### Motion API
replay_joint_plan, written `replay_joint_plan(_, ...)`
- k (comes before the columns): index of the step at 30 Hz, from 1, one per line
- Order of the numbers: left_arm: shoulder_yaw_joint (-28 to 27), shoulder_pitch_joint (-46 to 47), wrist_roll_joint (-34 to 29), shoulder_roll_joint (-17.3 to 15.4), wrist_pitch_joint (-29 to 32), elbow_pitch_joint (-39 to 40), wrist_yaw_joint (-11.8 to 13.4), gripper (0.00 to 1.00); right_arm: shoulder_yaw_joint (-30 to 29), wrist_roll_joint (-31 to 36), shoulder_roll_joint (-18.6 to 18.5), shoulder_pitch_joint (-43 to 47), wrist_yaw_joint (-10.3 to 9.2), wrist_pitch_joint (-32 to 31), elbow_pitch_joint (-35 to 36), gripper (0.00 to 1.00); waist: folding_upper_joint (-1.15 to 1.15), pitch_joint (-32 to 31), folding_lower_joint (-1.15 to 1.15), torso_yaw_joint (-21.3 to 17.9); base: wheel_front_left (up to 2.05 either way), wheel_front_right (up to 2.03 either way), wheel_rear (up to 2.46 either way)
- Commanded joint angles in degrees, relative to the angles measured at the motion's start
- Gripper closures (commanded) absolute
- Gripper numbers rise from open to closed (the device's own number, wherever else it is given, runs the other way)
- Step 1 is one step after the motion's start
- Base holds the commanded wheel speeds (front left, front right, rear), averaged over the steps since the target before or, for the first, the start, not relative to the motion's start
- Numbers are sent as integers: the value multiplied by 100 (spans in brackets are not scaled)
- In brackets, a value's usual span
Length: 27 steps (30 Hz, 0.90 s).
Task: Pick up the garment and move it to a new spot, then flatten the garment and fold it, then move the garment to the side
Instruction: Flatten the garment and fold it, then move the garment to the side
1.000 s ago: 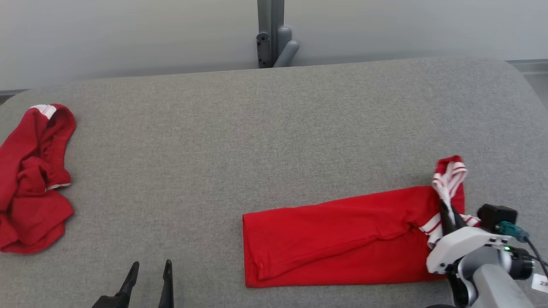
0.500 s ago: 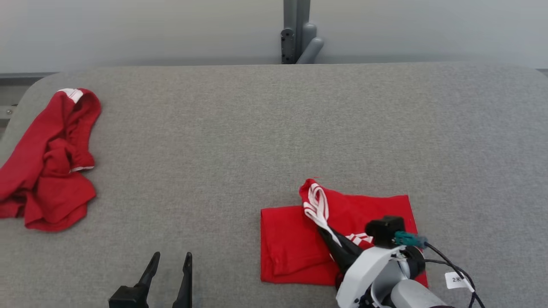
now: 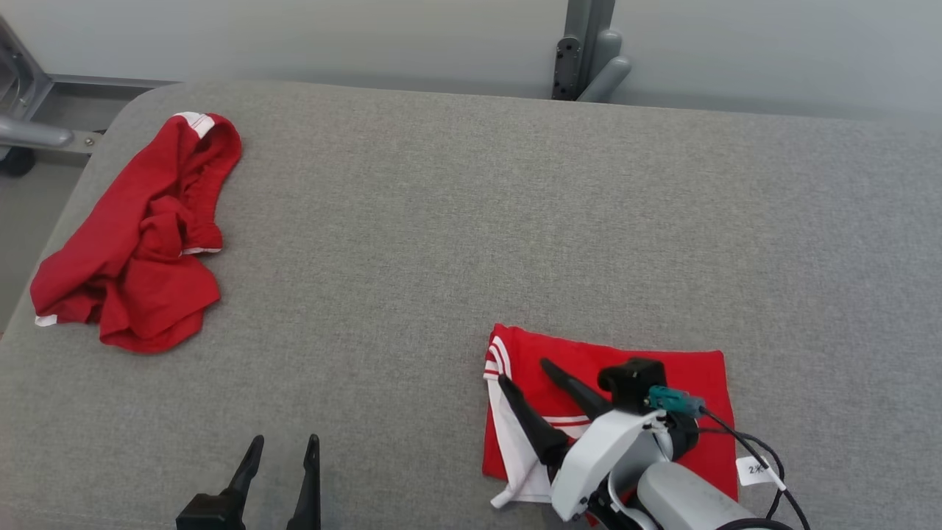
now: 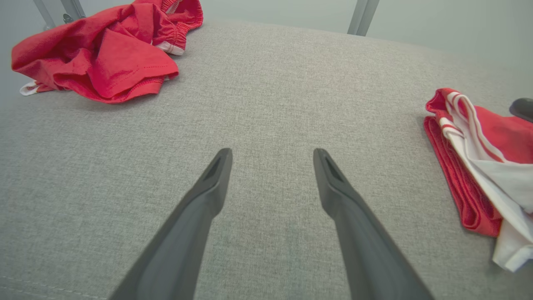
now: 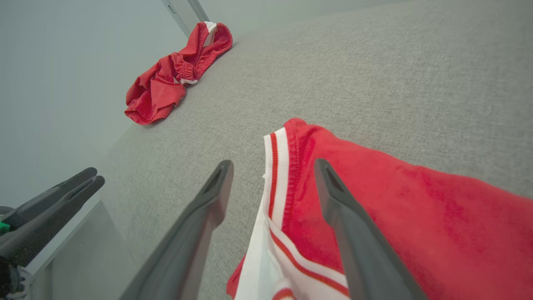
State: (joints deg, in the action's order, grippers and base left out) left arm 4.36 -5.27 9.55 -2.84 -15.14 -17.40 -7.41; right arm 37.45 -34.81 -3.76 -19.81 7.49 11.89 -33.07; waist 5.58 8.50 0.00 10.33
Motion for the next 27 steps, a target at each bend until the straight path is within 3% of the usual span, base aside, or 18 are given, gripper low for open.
replay_joint_plan(1,-7,-14,2,-12,2,3,0,0,-53,-23,-6,-58,-1,79,-6,0,0,-15,0,-94,0,0,0)
replay_joint_plan(7,-108,-21,-21,-12,2,85,68,0,-801,94,-193,-71,-1,314,336,0,0,-76,0,-464,0,0,0)
replay_joint_plan(17,-157,83,-89,-12,2,207,133,0,-2482,1229,-252,802,-1,313,1035,0,0,-120,0,-875,0,0,0)
replay_joint_plan(22,-142,113,-115,-13,2,267,133,0,-2718,1407,-184,1115,-1,314,790,0,0,-72,0,-899,0,0,0)
replay_joint_plan(27,-118,133,-152,-13,2,289,116,0,-2584,1210,-129,1097,-1,315,221,0,0,0,0,-801,0,0,0)
